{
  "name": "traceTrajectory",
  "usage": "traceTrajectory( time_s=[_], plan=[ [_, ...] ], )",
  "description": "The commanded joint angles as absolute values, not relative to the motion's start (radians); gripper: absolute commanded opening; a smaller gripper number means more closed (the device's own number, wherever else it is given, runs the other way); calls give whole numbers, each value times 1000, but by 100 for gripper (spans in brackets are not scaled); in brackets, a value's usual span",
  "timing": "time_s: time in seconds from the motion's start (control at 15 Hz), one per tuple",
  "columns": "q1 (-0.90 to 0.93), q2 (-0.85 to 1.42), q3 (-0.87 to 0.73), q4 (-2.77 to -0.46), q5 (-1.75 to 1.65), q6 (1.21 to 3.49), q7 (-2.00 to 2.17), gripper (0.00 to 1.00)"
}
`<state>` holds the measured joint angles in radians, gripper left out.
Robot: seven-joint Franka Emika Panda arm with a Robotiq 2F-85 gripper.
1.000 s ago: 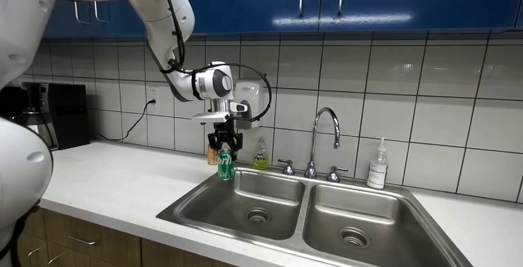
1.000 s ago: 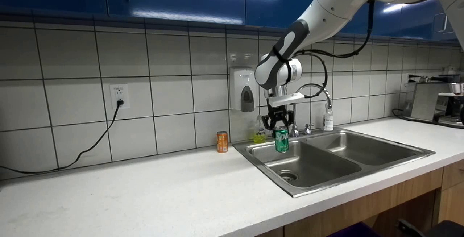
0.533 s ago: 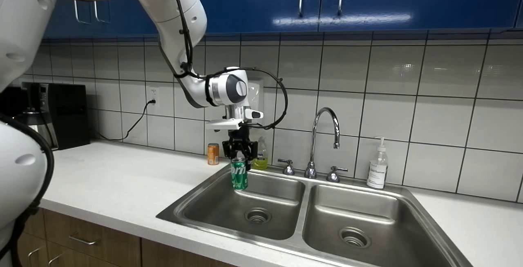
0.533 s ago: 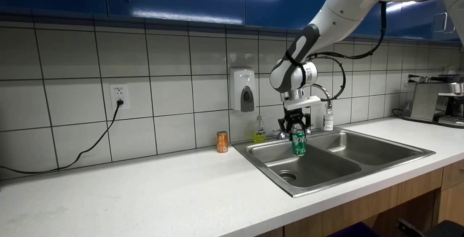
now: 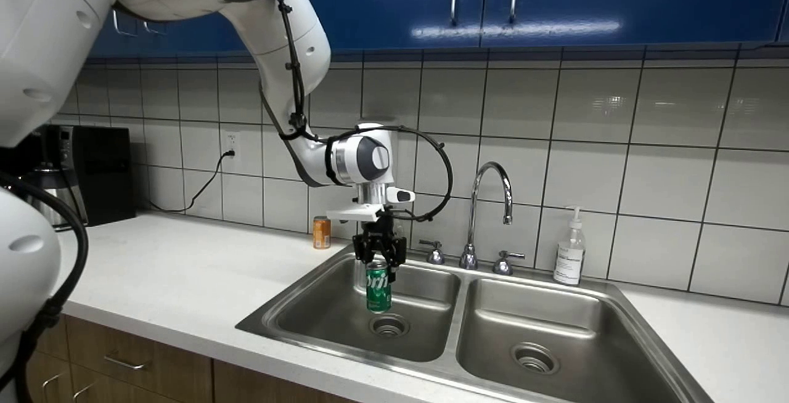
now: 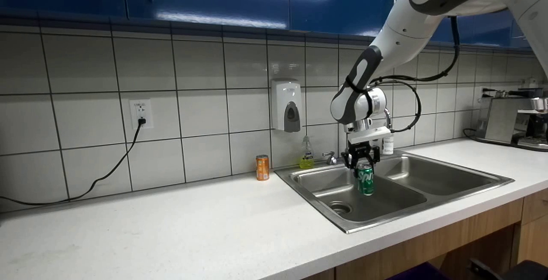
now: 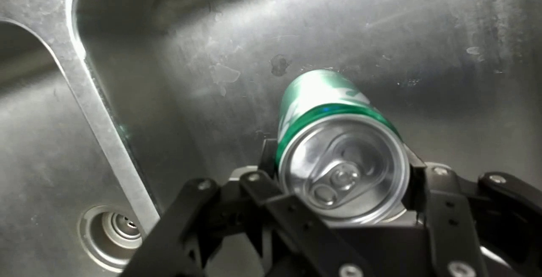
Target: Put the green can in the sink on the left.
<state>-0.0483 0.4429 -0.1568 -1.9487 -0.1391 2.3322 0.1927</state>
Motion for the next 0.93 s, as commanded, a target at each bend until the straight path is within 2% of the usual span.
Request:
traceTrajectory(
  time_s=[0.0,0.87],
  plan=[
    [-71,483,-156,-1939,-124,2372,186,39],
    [-80,611,-171,-1918,-122,2469,178,39]
  ],
)
